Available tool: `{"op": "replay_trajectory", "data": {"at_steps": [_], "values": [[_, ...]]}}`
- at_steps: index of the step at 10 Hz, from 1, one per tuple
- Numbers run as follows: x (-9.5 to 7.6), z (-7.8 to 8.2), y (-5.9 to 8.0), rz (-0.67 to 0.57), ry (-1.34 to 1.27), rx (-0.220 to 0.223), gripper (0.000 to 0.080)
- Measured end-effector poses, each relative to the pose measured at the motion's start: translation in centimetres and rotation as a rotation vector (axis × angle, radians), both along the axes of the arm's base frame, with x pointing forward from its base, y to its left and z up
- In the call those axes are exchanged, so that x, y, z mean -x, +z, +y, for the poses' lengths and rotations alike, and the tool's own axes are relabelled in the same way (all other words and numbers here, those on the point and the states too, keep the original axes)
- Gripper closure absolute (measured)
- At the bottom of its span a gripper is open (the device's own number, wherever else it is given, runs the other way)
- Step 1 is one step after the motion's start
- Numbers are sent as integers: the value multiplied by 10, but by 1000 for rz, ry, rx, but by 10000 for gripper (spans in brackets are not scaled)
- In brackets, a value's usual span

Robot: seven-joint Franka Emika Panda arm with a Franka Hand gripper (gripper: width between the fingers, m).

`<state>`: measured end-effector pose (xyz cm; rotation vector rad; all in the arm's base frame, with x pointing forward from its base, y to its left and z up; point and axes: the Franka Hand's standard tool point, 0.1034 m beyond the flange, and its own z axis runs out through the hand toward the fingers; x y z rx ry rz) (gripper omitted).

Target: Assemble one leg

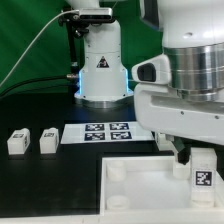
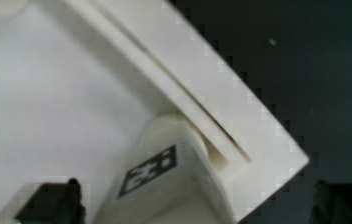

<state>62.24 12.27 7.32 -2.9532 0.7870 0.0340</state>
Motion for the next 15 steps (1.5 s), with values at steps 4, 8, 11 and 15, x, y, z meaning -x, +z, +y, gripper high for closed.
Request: {"op": "replay_trajectory", "data": {"at_steps": [4,8,11,15], "values": [[1,-3,-4,-18,266,10,284],[1,-1,-4,6,-7,-3,507],[-4,-6,-6,39,-385,-63,507],[-4,-9,-7,91,-1009,-191,505]]}}
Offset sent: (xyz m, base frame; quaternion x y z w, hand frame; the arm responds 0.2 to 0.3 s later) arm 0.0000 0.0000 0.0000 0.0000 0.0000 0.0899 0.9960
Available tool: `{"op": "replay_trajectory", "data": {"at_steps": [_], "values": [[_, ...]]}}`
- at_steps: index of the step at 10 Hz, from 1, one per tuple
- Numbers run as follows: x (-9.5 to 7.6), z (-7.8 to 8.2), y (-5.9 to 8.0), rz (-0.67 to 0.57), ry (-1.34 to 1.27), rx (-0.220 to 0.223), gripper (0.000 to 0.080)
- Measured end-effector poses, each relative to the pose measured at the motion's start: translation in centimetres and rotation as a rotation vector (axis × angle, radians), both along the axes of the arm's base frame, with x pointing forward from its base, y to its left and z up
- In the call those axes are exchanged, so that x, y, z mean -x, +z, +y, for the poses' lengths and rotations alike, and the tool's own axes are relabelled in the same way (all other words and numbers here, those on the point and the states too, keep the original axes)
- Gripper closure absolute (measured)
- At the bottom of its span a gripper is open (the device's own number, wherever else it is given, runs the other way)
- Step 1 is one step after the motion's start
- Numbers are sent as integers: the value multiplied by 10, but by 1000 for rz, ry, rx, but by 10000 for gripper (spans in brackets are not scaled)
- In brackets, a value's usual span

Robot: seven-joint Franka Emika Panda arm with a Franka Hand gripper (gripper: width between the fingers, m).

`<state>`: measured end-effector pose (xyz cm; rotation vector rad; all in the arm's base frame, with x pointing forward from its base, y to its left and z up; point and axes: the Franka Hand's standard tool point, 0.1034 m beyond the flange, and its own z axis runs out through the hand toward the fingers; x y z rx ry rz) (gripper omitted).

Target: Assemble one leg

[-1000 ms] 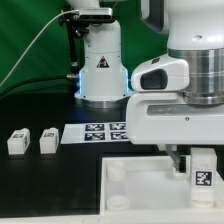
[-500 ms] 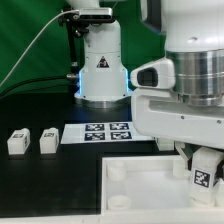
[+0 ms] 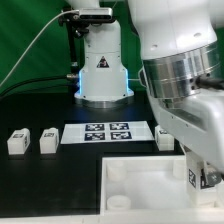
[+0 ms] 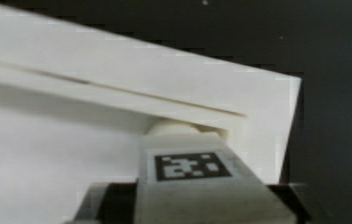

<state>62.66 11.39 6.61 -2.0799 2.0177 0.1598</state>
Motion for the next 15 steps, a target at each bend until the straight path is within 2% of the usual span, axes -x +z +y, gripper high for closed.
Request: {"op": "replay_trajectory", "data": {"at_steps": [1,2,3,4,5,6,10,11,12,14,15], "values": [[0,0,0,2,-9,-1,505],[0,1,-1,4,-13,-1,410],[0,1,-1,-10,45,4,274],[1,3,-1,-27,131,20,274],[2,8,0,-58,279,42,172],[1,9,2,-118,543,79,156],[2,7,3,-210,1001,131,150],[1,8,5,-225,1261,187,150],[-2,7,7,-250,1399,215,150],[-2,7,6,-245,1359,216,179],[-2,7,6,-243,1345,214,360]]}}
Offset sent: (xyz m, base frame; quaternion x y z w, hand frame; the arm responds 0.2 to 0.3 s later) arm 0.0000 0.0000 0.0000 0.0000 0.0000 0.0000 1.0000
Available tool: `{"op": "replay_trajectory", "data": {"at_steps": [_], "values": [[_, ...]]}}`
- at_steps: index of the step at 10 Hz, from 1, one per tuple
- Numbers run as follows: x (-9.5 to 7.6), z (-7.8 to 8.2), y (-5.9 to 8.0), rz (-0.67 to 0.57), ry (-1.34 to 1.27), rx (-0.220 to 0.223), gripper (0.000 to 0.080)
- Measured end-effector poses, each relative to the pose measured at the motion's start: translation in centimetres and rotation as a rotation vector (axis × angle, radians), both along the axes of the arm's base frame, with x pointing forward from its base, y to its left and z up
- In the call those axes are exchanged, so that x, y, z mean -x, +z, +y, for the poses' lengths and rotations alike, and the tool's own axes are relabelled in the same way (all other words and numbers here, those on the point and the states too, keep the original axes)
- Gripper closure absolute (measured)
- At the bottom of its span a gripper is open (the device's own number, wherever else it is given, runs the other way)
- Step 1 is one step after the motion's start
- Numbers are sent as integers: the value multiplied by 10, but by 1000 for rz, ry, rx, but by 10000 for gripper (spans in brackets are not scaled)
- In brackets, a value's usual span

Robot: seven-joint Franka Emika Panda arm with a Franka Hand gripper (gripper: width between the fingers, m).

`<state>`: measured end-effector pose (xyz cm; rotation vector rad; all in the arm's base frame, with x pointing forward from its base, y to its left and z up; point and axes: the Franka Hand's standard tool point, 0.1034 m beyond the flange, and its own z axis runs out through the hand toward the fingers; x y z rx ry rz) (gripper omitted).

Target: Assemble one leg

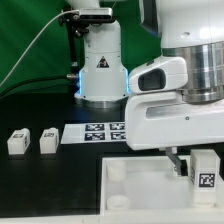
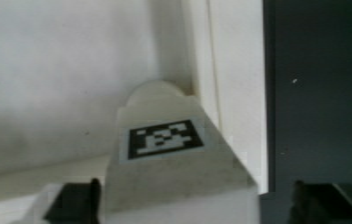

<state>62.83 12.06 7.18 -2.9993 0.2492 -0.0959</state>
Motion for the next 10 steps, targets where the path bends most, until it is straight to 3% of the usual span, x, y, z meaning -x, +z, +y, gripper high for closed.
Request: {"op": "replay_trajectory", "data": {"at_steps": [1,2,6,8,10], "values": [[1,-2,-1,19,-116,-8,360],[2,-4,-2,33,-208,-11,496],[-1,-9,-3,102,-708,-63,499],[1,-7,-5,184,-1153,-133,499],[0,-8,-5,242,-1396,-197,499]]}}
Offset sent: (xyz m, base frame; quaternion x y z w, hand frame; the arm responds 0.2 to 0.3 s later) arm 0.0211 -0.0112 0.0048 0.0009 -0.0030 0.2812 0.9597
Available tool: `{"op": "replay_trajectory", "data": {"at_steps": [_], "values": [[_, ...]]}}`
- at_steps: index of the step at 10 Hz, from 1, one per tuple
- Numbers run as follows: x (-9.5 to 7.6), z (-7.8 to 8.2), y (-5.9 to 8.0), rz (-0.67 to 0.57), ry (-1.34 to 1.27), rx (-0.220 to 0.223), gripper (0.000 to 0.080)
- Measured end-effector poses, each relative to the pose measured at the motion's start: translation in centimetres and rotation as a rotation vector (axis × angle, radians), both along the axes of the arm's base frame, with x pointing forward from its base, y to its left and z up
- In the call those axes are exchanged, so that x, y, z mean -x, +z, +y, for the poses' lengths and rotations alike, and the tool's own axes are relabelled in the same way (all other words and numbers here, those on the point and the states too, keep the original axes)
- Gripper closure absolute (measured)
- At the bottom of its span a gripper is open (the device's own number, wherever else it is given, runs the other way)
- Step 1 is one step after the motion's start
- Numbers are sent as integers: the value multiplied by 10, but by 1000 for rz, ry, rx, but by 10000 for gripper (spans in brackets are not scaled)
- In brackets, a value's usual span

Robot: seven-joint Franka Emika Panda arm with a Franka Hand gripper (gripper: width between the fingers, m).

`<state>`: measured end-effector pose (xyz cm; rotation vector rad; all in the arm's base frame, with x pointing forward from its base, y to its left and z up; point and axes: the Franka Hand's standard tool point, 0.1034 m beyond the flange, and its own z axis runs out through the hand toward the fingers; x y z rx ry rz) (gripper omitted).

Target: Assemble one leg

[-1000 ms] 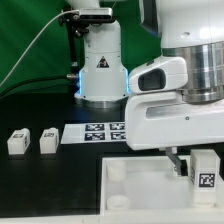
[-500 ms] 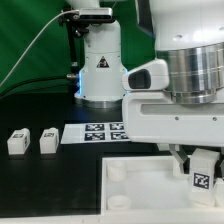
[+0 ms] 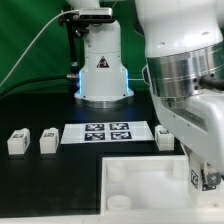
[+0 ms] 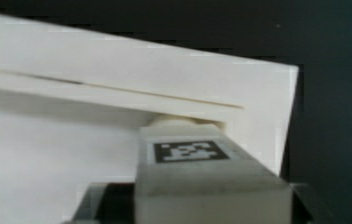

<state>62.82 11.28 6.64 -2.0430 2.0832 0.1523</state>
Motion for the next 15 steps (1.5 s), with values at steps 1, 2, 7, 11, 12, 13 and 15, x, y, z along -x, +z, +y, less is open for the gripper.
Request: {"op": "replay_trajectory", "data": {"at_steps": [1,2,7,11,12,13,15], "values": [[0,1,0,5,-19,-2,499],[0,1,0,1,5,1,499],[2,4,0,-111,547,60,152],[0,3,4,-187,1109,164,151],[-2,3,9,-215,1310,202,151],[-5,2,11,-240,1399,215,151],[-4,3,10,-220,1293,206,374]]}}
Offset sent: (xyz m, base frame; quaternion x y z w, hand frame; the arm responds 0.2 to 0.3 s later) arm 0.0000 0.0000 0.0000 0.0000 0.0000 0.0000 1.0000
